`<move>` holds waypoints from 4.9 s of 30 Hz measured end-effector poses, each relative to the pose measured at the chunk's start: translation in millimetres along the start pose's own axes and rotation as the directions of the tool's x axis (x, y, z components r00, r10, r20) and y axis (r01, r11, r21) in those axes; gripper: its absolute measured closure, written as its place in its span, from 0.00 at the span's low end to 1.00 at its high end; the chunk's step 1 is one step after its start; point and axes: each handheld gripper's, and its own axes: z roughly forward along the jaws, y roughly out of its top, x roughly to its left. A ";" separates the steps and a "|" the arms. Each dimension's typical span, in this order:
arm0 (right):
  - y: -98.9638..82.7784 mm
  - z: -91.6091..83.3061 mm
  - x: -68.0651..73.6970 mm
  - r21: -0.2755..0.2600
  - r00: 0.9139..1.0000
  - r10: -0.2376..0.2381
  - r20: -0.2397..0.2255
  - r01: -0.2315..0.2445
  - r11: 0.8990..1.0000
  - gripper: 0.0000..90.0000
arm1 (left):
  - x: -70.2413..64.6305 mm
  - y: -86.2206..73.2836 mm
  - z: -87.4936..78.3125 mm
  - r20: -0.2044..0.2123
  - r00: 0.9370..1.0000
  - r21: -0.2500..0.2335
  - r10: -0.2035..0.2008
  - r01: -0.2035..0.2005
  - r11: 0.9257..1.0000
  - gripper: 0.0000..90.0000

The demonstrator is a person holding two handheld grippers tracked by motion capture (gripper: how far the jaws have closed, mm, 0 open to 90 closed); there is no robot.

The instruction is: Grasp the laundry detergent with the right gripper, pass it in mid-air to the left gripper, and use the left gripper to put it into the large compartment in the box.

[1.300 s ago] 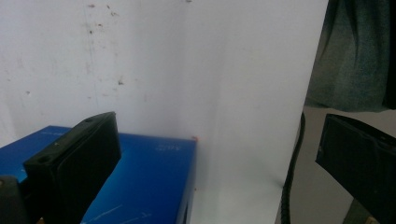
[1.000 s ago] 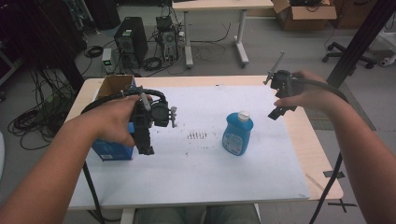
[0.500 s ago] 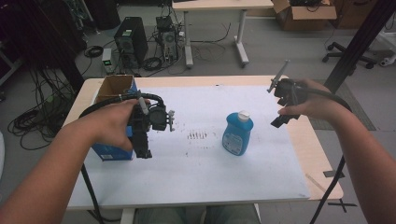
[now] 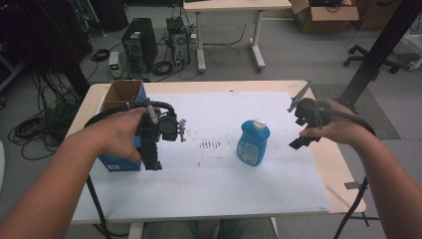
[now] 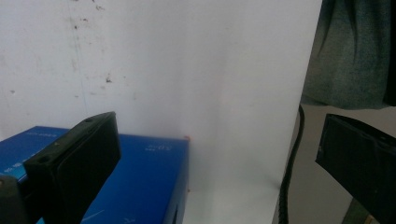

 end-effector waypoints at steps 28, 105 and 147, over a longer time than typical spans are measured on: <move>-15.3 46.9 26.5 -0.111 0.999 0.024 -0.046 -0.029 0.993 0.04 | 2.1 -0.9 9.3 0.006 1.000 0.008 0.006 -0.006 1.000 0.00; -2.0 113.3 44.9 -0.578 0.990 0.141 0.005 -0.112 0.808 0.03 | 3.8 -3.4 17.5 0.017 1.000 0.001 -0.002 0.002 1.000 0.00; -1.7 122.2 49.1 -0.656 0.982 0.189 0.004 -0.140 0.742 0.04 | 2.4 0.1 21.2 0.022 1.000 -0.004 0.005 -0.005 1.000 0.00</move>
